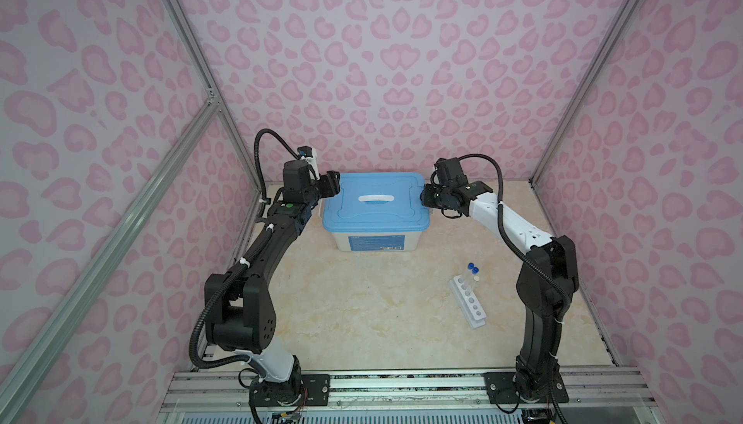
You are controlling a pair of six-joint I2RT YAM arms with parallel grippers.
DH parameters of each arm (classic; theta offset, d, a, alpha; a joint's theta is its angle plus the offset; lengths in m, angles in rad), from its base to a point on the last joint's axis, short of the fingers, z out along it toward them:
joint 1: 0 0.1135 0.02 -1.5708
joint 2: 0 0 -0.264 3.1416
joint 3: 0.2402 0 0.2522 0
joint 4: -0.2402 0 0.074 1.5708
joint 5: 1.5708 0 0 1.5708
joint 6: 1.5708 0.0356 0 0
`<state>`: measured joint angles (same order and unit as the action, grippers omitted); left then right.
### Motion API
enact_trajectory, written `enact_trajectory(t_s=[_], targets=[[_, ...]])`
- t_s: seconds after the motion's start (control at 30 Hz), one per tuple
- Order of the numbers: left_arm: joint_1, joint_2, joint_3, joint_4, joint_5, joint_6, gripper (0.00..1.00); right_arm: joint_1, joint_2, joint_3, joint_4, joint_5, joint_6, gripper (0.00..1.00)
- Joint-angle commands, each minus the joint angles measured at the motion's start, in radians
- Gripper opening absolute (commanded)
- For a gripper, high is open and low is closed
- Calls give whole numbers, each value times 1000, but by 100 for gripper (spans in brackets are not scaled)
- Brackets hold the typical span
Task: Organize the chemistry lab equipment
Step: 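Press the lid's middle down with the left gripper while the right gripper hovers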
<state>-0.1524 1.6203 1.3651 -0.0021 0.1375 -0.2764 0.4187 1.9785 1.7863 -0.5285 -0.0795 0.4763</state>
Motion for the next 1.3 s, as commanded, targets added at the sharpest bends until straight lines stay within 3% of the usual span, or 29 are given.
enact_trajectory(t_s=[0.0, 0.3, 0.5, 0.57, 0.77, 1.03, 1.27], targets=[[-52, -51, -13, 0, -41, 83, 69, 0, -9, 5, -43, 10, -34, 40], [-226, -60, -61, -21, -93, 149, 69, -45, -156, -125, 103, -63, -36, 51], [-285, 0, -50, -28, -86, 149, 69, -89, -283, -327, 267, -134, -57, 72], [-303, 22, -35, -37, -90, 155, 68, -108, -299, -374, 303, -180, -51, 74], [-320, 66, -26, -52, -99, 161, 68, -128, -272, -386, 328, -320, -71, 79], [-328, 105, 23, -96, -110, 175, 68, -135, -214, -412, 421, -428, -39, 97], [-332, 127, 41, -112, -110, 172, 68, -141, -182, -441, 480, -467, -11, 96]])
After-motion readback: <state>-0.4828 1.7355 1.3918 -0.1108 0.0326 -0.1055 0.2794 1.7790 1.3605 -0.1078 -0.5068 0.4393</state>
